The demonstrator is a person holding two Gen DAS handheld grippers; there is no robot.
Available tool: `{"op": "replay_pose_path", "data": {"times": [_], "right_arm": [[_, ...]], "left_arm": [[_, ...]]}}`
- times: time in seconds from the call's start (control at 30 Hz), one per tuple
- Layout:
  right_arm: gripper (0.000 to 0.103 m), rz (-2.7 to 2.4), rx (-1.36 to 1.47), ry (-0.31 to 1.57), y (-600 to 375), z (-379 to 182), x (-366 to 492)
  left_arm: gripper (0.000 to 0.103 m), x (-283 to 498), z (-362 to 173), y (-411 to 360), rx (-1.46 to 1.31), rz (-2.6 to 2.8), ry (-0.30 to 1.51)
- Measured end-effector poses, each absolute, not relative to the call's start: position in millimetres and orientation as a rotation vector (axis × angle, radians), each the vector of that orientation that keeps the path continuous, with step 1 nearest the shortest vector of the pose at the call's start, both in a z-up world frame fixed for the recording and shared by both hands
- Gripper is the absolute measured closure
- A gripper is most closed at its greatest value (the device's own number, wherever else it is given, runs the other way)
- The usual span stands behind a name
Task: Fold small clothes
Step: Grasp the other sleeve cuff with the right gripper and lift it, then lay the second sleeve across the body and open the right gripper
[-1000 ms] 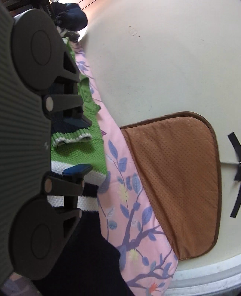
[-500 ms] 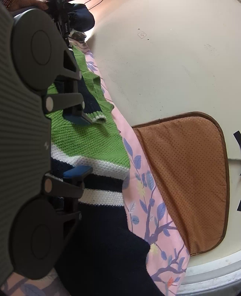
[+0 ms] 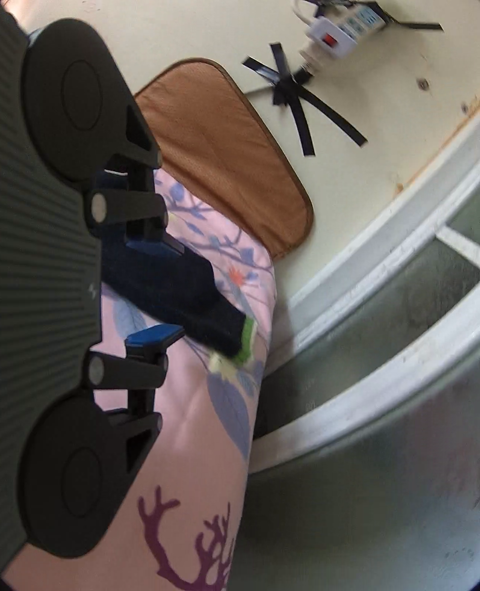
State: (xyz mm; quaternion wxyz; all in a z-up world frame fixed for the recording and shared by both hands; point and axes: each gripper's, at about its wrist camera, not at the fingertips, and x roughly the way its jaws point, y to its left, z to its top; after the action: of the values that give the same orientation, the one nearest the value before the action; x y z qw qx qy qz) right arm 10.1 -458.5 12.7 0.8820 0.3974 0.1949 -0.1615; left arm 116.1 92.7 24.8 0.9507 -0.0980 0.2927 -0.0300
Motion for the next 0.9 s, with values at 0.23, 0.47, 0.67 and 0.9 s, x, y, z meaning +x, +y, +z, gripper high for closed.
{"op": "replay_pose_path", "data": {"times": [0.23, 0.47, 0.67, 0.9], "right_arm": [[0.071, -0.362, 0.828, 0.465, -486, -7, 63], [0.093, -0.273, 0.650, 0.373, -441, 32, 69], [0.093, 0.076, 0.402, 0.273, -322, 112, 87], [0.093, 0.536, 0.191, 0.343, -139, 117, 118]], "left_arm": [[0.054, 118, 14, 84, -0.133, -0.050, 0.652], [0.050, 110, 18, 96, -0.193, -0.081, 0.627], [0.050, 95, 42, 148, -0.434, -0.133, 0.590], [0.047, 66, 58, 199, -0.472, -0.094, 0.562]]}}
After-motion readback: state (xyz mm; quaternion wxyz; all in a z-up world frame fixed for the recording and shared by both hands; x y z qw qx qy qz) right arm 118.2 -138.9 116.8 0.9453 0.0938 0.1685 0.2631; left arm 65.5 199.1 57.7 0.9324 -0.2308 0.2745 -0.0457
